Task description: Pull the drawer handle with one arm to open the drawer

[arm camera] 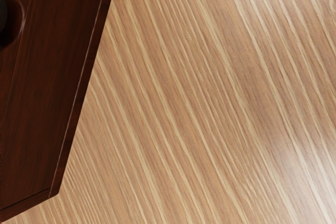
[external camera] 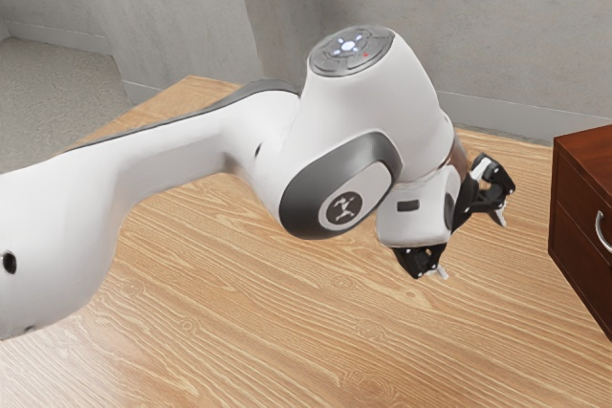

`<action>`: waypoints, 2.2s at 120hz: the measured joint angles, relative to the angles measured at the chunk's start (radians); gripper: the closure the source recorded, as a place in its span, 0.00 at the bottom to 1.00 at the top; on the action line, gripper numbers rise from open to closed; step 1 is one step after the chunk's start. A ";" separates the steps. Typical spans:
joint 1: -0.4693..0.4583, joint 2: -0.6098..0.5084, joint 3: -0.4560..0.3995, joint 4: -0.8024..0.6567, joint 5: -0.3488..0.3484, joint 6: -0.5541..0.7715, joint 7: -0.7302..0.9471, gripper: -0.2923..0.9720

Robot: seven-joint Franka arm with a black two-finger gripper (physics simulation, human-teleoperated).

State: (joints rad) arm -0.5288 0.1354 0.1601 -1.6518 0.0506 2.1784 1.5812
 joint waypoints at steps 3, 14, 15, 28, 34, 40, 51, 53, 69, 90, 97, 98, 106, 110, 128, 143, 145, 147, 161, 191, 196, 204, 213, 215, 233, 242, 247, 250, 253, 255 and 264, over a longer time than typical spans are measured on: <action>-0.004 0.008 0.000 0.003 0.000 0.008 0.003 0.23; -0.018 0.038 -0.001 0.027 -0.001 0.029 0.012 0.23; -0.020 0.041 -0.002 0.031 -0.001 0.031 0.013 0.23; -0.041 0.072 -0.005 0.074 -0.004 0.046 0.022 0.23; -0.044 0.088 -0.013 0.099 -0.005 0.051 0.025 0.23; -0.045 0.103 -0.017 0.119 -0.005 0.055 0.029 0.23; -0.045 0.129 -0.030 0.147 -0.005 0.060 0.034 0.23; -0.045 0.133 -0.032 0.151 -0.005 0.061 0.035 0.23; -0.045 0.164 -0.049 0.181 -0.004 0.065 0.042 0.23; -0.040 0.221 -0.052 0.243 -0.003 0.067 0.048 0.23; -0.039 0.240 -0.053 0.262 -0.003 0.067 0.050 0.23; -0.039 0.243 -0.053 0.263 -0.003 0.067 0.050 0.23; -0.041 0.253 -0.053 0.270 -0.003 0.068 0.052 0.23; -0.042 0.255 -0.053 0.271 -0.002 0.068 0.053 0.23; -0.037 0.282 -0.052 0.305 -0.002 0.068 0.056 0.23; -0.031 0.311 -0.052 0.323 -0.002 0.069 0.058 0.22; -0.031 0.314 -0.052 0.323 -0.001 0.069 0.059 0.22; -0.031 0.316 -0.052 0.323 -0.001 0.069 0.059 0.22; -0.034 0.318 -0.050 0.322 -0.002 0.069 0.063 0.24; -0.030 0.269 -0.047 0.265 0.003 0.056 0.077 0.23; -0.030 0.251 -0.045 0.238 0.002 0.055 0.082 0.22; -0.030 0.216 -0.043 0.195 0.000 0.052 0.088 0.24; -0.032 0.184 -0.042 0.159 -0.001 0.049 0.099 0.26; -0.031 0.179 -0.043 0.153 -0.001 0.048 0.101 0.27; -0.030 0.154 -0.040 0.113 0.000 0.047 0.121 0.23; -0.030 0.138 -0.039 0.094 0.001 0.048 0.129 0.24; -0.030 0.123 -0.039 0.078 0.002 0.049 0.133 0.26; -0.029 0.112 -0.038 0.067 0.003 0.049 0.136 0.26; -0.030 0.103 -0.037 0.054 0.008 0.050 0.138 0.26; -0.030 0.097 -0.036 0.047 0.012 0.051 0.139 0.26; -0.029 0.069 -0.033 0.015 0.025 0.055 0.145 0.25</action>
State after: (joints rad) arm -0.5583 0.2046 0.1271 -1.6371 0.0760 2.2332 1.7265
